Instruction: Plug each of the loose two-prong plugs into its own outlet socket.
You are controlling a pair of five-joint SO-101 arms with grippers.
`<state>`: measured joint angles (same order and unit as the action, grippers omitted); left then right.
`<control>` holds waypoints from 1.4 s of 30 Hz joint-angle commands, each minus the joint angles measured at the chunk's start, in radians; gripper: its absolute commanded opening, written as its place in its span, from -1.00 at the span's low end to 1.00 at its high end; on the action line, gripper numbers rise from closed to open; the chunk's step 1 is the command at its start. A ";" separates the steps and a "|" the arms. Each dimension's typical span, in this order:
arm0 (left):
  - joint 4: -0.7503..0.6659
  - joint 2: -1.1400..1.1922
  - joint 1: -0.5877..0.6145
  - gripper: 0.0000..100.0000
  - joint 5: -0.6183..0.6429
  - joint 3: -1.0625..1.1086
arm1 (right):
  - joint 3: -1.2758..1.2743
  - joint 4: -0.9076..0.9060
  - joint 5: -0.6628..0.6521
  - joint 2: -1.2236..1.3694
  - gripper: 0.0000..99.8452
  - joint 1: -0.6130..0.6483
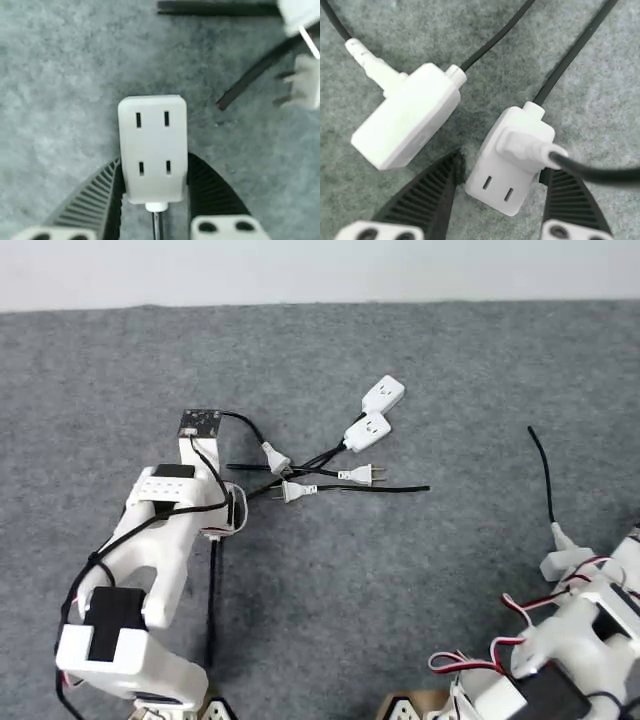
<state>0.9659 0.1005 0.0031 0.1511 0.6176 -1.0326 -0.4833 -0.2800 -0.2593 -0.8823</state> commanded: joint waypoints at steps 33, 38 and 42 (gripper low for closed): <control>-0.038 -0.535 -0.242 -0.48 0.166 0.453 | 0.247 -0.446 0.003 -0.015 -0.54 0.039; 0.003 -0.623 -0.221 -0.48 0.163 0.460 | 0.417 -0.731 0.209 -0.013 -0.55 0.113; 0.055 -0.747 -0.146 -0.48 0.068 0.466 | 0.539 -0.934 0.411 -0.005 -0.54 0.294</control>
<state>0.9720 -0.5224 -0.2148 0.3076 1.0902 -0.6153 -1.2812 -0.0130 -0.2593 -0.7196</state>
